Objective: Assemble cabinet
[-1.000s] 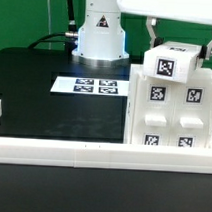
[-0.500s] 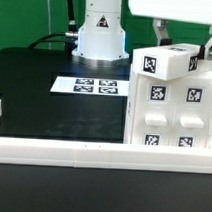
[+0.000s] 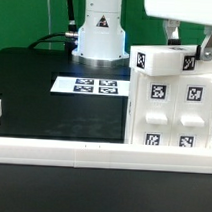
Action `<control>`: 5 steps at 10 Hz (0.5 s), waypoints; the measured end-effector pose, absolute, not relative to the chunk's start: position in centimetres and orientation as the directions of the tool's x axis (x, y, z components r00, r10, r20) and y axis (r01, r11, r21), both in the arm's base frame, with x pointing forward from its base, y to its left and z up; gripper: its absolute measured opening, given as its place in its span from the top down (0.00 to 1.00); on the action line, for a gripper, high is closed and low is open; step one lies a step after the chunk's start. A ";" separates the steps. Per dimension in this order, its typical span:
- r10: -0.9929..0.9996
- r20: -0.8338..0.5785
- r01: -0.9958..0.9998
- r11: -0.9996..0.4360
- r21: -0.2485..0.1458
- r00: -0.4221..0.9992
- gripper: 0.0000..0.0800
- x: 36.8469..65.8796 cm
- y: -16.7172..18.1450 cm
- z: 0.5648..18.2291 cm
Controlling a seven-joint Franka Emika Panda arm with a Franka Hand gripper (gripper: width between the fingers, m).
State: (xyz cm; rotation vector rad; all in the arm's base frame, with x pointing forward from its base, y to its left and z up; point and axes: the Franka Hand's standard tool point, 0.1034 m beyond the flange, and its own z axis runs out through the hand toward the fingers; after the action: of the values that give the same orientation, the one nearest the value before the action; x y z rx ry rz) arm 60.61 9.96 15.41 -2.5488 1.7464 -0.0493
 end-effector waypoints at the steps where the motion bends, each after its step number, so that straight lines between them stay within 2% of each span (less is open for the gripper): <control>1: -0.951 -0.014 -0.949 -0.308 -0.063 0.310 0.30 60.6 10.1 15.4; 5: -0.997 -0.057 -0.997 -0.045 -0.064 0.048 0.30 60.8 10.4 15.5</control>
Offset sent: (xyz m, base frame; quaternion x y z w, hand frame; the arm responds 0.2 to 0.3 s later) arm -0.0032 -0.0023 -0.0021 0.0041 0.0022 0.2352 0.9719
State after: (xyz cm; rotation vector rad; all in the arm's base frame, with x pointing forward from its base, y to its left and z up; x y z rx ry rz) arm 60.77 10.44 15.45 -2.2108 2.1102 -0.0043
